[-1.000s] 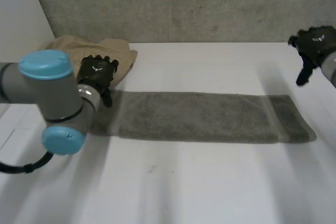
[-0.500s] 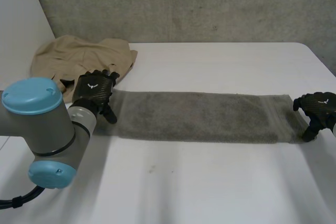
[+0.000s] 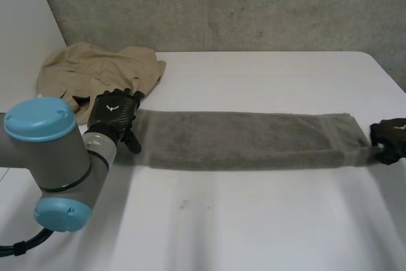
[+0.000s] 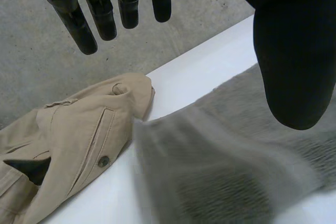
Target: Fold the laundry.
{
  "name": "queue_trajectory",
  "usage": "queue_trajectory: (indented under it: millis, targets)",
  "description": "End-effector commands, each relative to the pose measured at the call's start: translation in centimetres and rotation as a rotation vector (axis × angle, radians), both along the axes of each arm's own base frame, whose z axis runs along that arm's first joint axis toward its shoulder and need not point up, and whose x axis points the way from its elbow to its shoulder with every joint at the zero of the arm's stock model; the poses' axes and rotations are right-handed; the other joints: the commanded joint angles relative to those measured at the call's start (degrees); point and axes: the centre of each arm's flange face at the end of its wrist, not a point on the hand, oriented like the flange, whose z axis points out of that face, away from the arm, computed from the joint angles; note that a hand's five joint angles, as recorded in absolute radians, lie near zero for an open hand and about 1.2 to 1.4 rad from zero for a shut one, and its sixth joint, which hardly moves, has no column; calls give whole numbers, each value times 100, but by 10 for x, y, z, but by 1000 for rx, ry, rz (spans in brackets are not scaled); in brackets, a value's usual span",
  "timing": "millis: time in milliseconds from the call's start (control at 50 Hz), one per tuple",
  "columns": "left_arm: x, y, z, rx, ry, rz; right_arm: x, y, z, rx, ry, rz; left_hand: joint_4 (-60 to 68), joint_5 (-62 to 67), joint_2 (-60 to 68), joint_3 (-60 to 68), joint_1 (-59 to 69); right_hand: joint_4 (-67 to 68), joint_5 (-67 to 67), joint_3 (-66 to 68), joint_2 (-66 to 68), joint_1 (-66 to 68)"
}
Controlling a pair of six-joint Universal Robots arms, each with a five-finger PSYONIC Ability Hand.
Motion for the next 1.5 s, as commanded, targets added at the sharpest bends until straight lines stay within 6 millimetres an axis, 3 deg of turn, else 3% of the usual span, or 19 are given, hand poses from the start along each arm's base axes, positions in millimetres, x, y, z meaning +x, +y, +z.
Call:
queue_trajectory:
  millis: [20, 120, 240, 360, 500, 520, 580, 740, 800, 820, 860, 960, 1080, 1200, 1260, 1280, 1340, 1420, 1500]
  targets:
    - [1, 2, 2, -2, 1, 2, -63, -23, 15, -59, 156, -159, -98, -232, -112, -152, -21, 1191, 1440, 1241, 1313, 2476]
    - [1, 2, 1, 0, 0, 2, -93, -26, 25, -54, 361, -226, -98, -232, -112, -152, -21, 1191, 1440, 1241, 1313, 2476]
    - [0, 3, 1, 0, 1, 2, -67, -29, 49, -133, 356, -179, -98, -232, -112, -152, -21, 1191, 1440, 1241, 1313, 2476]
    - [1, 4, 5, -7, 4, 5, 44, -7, 99, -321, 246, 87, -98, -232, -112, -152, -21, 1191, 1440, 1241, 1313, 2476]
    - [1, 4, 10, -20, 9, 6, 166, 50, 115, -417, 137, 518, -115, -249, -129, -169, -38, 1191, 1440, 1241, 1313, 2476]
    - [1, 4, 10, -21, 10, 6, 195, 72, 114, -425, 111, 630, -98, -232, -112, -152, -21, 1191, 1440, 1241, 1313, 2476]
    - [1, 4, 10, -20, 9, 6, 238, 108, 100, -407, 79, 794, -115, -249, -129, -169, -38, 1191, 1440, 1241, 1313, 2476]
    - [2, 5, 8, -15, 7, 6, 307, 169, 35, -279, 63, 1033, -115, -249, -129, -169, -38, 1191, 1440, 1241, 1313, 2476]
    - [2, 6, 6, -9, 5, 3, 311, 168, 23, -259, 75, 1025, -115, -249, -129, -169, -38, 1191, 1440, 1241, 1313, 2476]
    - [2, 6, 6, -9, 5, 3, 312, 162, 24, -261, 83, 987, -115, -249, -129, -169, -38, -2383, -2135, -2334, -2262, -1098]
    - [2, 7, 5, -6, 4, 2, 309, 157, 27, -261, 97, 926, -115, -249, -129, -169, -38, -5809, -5560, -5759, -5687, -4524]
    - [2, 7, 4, -3, 2, 2, 291, 142, 51, -236, 41, 707, -115, -249, -129, -169, -38, -5809, -5560, -5759, -5687, -4524]
    - [-2, 11, 5, -4, 3, -14, 209, 101, 56, -61, -78, 436, -115, -249, -129, -169, -38, -5809, -5560, -5759, -5687, -4524]
    - [-5, 13, 5, -6, 4, -23, 158, 98, 33, 64, -94, 331, -115, -249, -129, -169, -38, -5585, -5337, -5535, -5464, -4300]
    - [-8, 15, 6, -9, 4, -35, 131, 93, 18, 122, -103, 274, -115, -249, -129, -169, -38, -4375, -4126, -4325, -4253, -3090]
    - [-9, 16, 6, -10, 5, -38, 123, 92, 12, 144, -96, 265, -115, -249, -129, -169, -38, -2688, -2440, -2639, -2567, -1403]
    - [-14, 18, 11, -24, 11, -52, 117, 88, 3, 155, -66, 257, -115, -249, -129, -169, -38, 1181, 1430, 1231, 1303, 2466]
    - [-19, 21, 25, -55, 28, -66, 115, 69, 8, 42, -22, 234, -98, -232, -112, -152, -21, 1191, 1440, 1241, 1313, 2476]
    - [-22, 26, 48, -113, 58, -79, 127, 56, 36, -103, 12, 214, -98, -232, -112, -152, -21, 1191, 1440, 1241, 1313, 2476]
